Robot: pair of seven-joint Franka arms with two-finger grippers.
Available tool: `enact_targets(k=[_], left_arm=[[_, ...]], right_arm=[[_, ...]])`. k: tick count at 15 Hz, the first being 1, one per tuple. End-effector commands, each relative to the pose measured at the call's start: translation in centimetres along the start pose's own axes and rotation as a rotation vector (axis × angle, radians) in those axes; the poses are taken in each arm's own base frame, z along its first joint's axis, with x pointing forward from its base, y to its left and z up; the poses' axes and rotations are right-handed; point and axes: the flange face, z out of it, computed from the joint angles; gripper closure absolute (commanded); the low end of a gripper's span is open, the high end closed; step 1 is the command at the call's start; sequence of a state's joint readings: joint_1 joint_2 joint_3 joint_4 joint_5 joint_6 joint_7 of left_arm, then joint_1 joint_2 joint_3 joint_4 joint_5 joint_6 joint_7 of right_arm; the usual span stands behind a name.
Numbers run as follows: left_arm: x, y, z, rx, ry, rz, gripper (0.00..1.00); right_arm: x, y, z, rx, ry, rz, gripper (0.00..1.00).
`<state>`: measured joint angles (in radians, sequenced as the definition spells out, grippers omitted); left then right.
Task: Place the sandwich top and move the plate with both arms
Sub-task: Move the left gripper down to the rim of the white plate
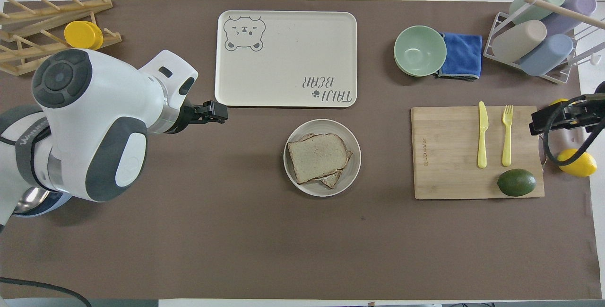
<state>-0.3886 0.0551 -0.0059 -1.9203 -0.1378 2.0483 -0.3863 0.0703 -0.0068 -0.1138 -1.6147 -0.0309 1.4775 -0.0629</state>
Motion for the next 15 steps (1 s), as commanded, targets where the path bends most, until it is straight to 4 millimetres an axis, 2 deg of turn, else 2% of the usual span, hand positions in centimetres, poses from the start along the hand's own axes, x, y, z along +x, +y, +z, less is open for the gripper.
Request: enact_targets(k=[1, 12, 13, 15], left_arm=[[-0.6, -0.2, -0.3, -0.011, 0.016, -0.003, 0.0], [-0.6, 0.0, -0.3, -0.016, 0.022, -0.003, 0.0], [-0.8, 0.5, -0.1, -0.023, 0.02, 0.001, 0.0], [-2.0, 2.8, 2.6, -0.033, 0.03, 0.021, 0.0]], right_arm=[[-0.3, 0.2, 0.0, -0.007, -0.008, 0.022, 0.0], [-0.5, -0.1, -0.3, 0.001, -0.001, 0.016, 0.0], [-0.5, 0.0, -0.3, 0.002, -0.002, 0.018, 0.0], [-0.5, -0.1, -0.3, 0.001, -0.001, 0.016, 0.0]])
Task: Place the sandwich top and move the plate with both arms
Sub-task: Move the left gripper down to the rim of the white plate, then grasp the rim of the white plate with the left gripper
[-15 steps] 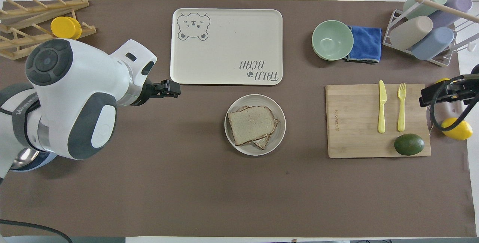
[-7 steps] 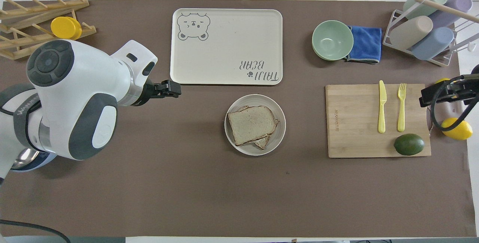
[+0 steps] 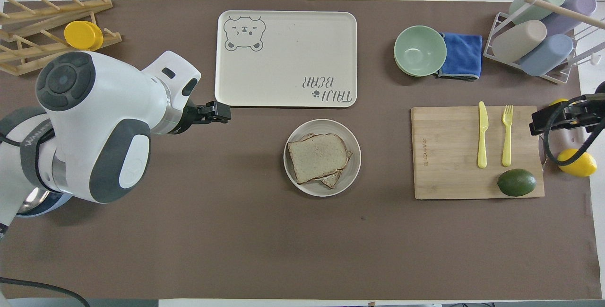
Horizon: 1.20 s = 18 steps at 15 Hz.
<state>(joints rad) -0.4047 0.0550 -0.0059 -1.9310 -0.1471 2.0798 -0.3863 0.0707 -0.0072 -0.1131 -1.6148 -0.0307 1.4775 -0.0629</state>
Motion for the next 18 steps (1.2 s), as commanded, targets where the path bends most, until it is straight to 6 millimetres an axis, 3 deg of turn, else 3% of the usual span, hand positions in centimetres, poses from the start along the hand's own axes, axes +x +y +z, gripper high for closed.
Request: enact_targets(k=[1, 6, 12, 18], left_arm=[[-2.5, 2.8, 3.2, -0.02, 0.02, 0.014, 0.0], [-5.0, 5.3, 7.5, -0.009, 0.001, 0.081, 0.0], [-7.6, 8.1, 14.8, 0.011, -0.022, 0.149, 0.01], [-8.4, 9.4, 16.2, -0.017, -0.029, 0.141, 0.15]], right_arm=[[-0.5, 0.1, -0.3, 0.002, -0.002, 0.02, 0.0], [-0.5, 0.0, -0.3, 0.001, -0.002, 0.017, 0.0], [-0.5, 0.0, -0.3, 0.002, -0.002, 0.019, 0.0], [-0.5, 0.0, -0.3, 0.001, -0.002, 0.017, 0.0]])
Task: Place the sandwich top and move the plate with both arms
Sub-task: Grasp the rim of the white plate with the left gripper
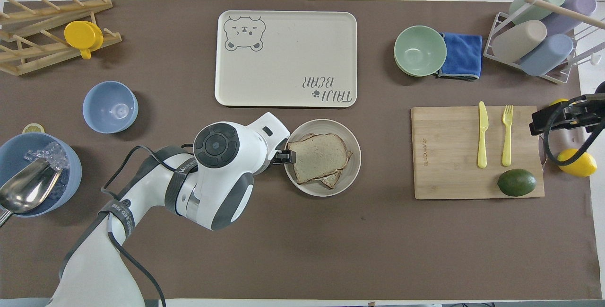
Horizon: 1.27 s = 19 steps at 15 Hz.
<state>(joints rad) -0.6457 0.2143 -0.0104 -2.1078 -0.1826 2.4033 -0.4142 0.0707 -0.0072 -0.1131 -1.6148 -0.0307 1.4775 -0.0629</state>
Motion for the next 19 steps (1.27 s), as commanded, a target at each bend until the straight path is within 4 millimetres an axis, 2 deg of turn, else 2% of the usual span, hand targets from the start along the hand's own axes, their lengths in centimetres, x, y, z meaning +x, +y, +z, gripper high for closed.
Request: enact_targets(k=[1, 5, 11, 19], left_arm=[[-0.2, 0.7, 1.1, -0.022, 0.019, -0.013, 0.16], [-0.5, 1.4, 1.7, -0.039, 0.023, -0.023, 0.23], [0.6, 0.3, 1.4, -0.04, 0.015, -0.045, 0.25], [1.0, -0.6, 1.3, -0.034, 0.004, -0.042, 0.27]], right_arm=[[-0.5, 0.0, -0.3, 0.001, -0.002, 0.017, 0.0], [-0.5, 0.0, -0.3, 0.001, -0.002, 0.019, 0.0], [-0.5, 0.0, -0.3, 0.002, -0.002, 0.019, 0.0], [-0.5, 0.0, -0.3, 0.001, -0.002, 0.017, 0.0]])
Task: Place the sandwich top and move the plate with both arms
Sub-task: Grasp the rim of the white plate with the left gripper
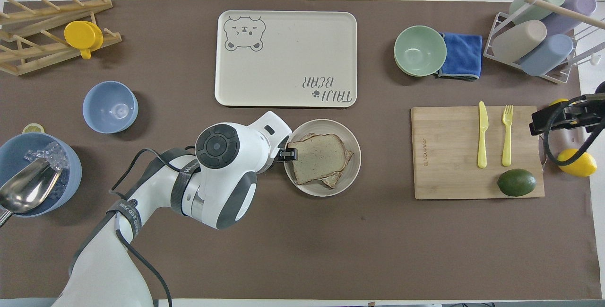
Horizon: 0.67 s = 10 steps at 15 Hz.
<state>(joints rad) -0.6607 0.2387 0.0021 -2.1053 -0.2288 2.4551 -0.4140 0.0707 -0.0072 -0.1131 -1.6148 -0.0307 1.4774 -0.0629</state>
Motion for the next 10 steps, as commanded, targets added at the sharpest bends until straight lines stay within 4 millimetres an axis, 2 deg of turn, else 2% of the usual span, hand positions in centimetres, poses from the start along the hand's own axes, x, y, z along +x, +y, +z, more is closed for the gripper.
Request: enact_targets(k=[1, 4, 10], left_arm=[[0.6, -1.0, 0.4, 0.002, -0.016, -0.004, 0.27], [1.4, -2.1, -0.2, 0.007, -0.033, -0.003, 0.27], [0.9, -1.6, 0.0, -0.002, -0.035, 0.001, 0.27]], right_arm=[[-0.5, 0.0, -0.3, 0.001, -0.002, 0.017, 0.0], [-0.5, 0.1, -0.3, 0.002, -0.002, 0.02, 0.0], [-0.5, 0.0, -0.3, 0.003, -0.002, 0.019, 0.0]])
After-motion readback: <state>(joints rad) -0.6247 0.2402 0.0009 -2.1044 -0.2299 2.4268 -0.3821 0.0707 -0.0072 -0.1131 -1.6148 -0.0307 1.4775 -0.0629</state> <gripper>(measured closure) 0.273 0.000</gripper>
